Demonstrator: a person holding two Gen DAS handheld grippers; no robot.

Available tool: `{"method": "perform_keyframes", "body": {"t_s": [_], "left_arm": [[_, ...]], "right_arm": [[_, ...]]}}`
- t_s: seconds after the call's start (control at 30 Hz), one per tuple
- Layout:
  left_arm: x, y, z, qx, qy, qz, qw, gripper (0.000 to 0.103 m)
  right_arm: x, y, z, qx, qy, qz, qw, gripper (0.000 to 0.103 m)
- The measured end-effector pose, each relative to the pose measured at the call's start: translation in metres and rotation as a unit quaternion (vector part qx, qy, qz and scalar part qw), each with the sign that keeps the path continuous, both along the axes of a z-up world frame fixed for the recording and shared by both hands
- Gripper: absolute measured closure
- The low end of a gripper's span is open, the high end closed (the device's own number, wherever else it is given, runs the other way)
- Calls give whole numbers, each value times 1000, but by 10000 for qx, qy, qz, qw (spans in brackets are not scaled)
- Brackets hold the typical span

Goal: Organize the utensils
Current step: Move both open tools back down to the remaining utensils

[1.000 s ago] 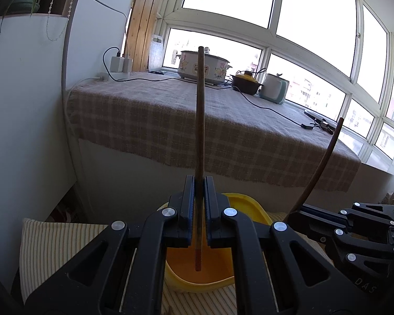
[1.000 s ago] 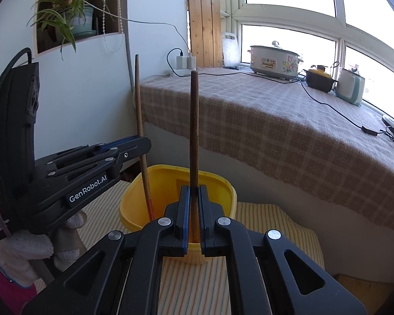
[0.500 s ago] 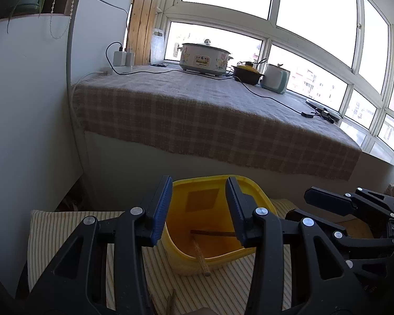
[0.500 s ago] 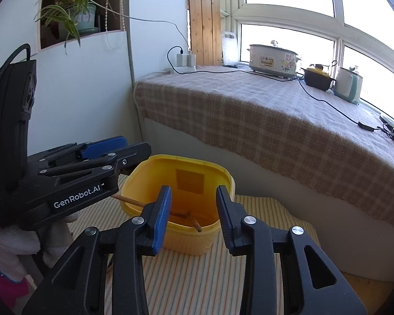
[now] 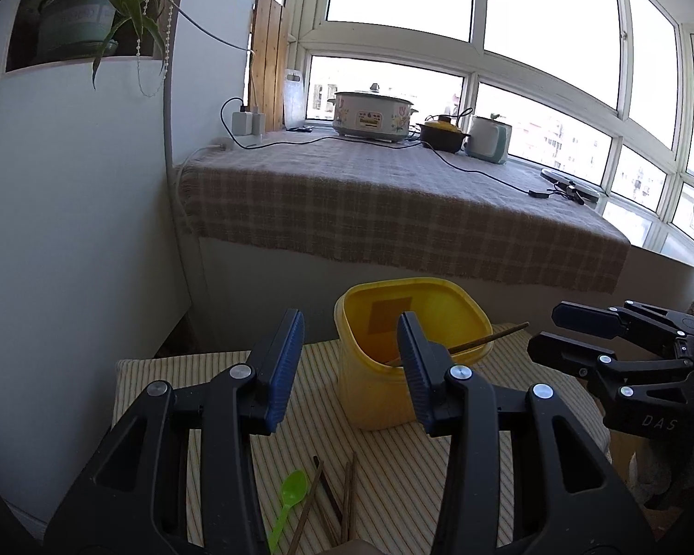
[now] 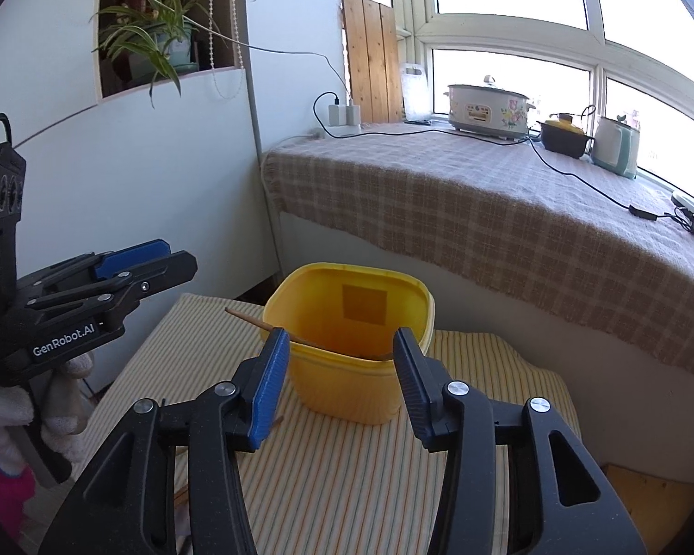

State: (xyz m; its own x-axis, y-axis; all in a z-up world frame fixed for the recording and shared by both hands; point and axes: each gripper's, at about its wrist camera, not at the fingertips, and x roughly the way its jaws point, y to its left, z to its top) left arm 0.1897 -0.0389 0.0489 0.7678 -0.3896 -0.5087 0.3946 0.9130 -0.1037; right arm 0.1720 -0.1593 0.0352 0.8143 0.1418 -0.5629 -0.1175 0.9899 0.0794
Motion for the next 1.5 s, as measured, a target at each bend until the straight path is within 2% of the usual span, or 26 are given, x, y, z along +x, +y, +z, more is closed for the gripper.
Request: {"method": "perform_keyframes", "body": {"t_s": [0.07,0.2,0.47,0.77,0.83,0.87,0.97,1.0,1.07,1.23,1.5], "left_arm": [[-8,12,-4,105,87,66,9999,61],[-14,34,-20,218,558,109,9981,60],[-19,59,-72,581,1513,111,9867,61],[-14,63,-109,657,2140,-60,9746,61],[-13,59,-117,706,2254,-130,9716,66],[-11,57,-120,760,2306,-174,9699,70],[-9,50,-130,905,2410,-284,9659,72],[-8,49,-133,937,2452,-313,9644,77],[-5,46,-139,1004,2509,-321,9623,80],[2,43,-150,1080,2640,-346,9578,80],[7,41,-160,1164,2682,-413,9554,80]], "right_arm": [[-5,3,-4,102,97,142,9998,48],[-12,13,-17,187,358,416,9983,48],[-2,28,-71,648,1378,779,9853,48],[16,32,-122,1434,2358,871,9572,48],[21,31,-133,1664,2576,835,9481,48],[24,30,-138,1753,2669,812,9442,52],[31,30,-150,1992,2908,708,9331,59],[33,31,-154,2053,2965,683,9302,60],[38,34,-159,2107,3043,620,9269,66],[51,42,-169,2225,3258,462,9177,76],[66,42,-189,2550,3548,185,8993,84]]}}
